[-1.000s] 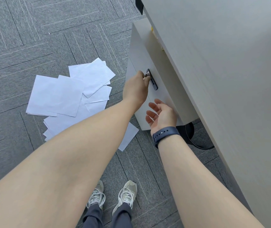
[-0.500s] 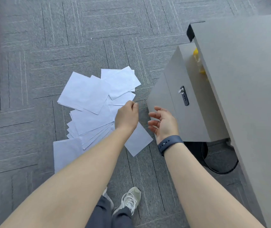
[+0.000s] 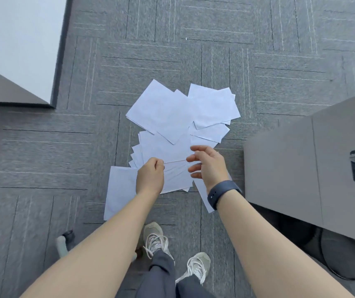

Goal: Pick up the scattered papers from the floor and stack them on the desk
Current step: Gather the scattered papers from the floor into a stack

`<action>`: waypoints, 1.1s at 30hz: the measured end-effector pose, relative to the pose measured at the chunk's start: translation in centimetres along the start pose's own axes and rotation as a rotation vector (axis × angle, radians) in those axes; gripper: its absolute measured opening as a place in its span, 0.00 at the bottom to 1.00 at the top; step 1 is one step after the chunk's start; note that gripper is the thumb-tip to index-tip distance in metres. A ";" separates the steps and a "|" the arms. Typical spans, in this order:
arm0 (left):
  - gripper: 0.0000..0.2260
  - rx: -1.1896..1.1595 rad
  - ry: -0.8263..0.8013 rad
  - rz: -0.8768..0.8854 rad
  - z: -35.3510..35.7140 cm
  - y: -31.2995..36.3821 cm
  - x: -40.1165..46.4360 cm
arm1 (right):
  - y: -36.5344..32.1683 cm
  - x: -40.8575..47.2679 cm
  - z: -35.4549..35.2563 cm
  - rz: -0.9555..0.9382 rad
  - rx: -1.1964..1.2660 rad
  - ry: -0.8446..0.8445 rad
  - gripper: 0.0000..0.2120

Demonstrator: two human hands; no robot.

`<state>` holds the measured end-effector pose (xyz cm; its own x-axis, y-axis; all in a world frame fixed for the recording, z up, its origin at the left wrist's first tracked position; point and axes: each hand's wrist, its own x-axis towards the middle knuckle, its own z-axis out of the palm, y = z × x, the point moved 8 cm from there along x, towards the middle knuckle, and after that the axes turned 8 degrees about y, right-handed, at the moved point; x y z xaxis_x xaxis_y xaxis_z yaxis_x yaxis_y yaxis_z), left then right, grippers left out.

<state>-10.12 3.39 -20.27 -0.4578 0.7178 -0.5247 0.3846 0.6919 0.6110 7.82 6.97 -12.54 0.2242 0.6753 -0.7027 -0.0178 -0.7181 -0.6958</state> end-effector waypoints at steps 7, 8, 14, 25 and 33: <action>0.11 -0.085 0.095 -0.223 -2.4 -12.3 6.3 | 6.1 5.4 9.3 0.031 -0.184 -0.133 0.11; 0.11 -0.097 0.112 -0.250 -2.4 -14.3 7.2 | 7.3 6.5 10.4 0.035 -0.213 -0.159 0.11; 0.05 -0.111 0.213 -0.357 -1.0 -26.7 12.0 | 17.5 14.0 15.2 0.029 -0.407 -0.263 0.10; 0.21 0.076 0.225 -0.446 4.2 -42.0 17.6 | 33.7 23.9 19.4 0.058 -0.653 -0.368 0.12; 0.28 0.276 0.326 -0.475 4.5 -47.0 21.2 | 38.1 28.8 23.8 -0.038 -0.959 -0.488 0.12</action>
<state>-34.33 -13.54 -62.79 -0.8329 0.2971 -0.4669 0.2520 0.9547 0.1581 -9.57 3.05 -62.77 -0.2085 0.5414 -0.8145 0.8002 -0.3844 -0.4603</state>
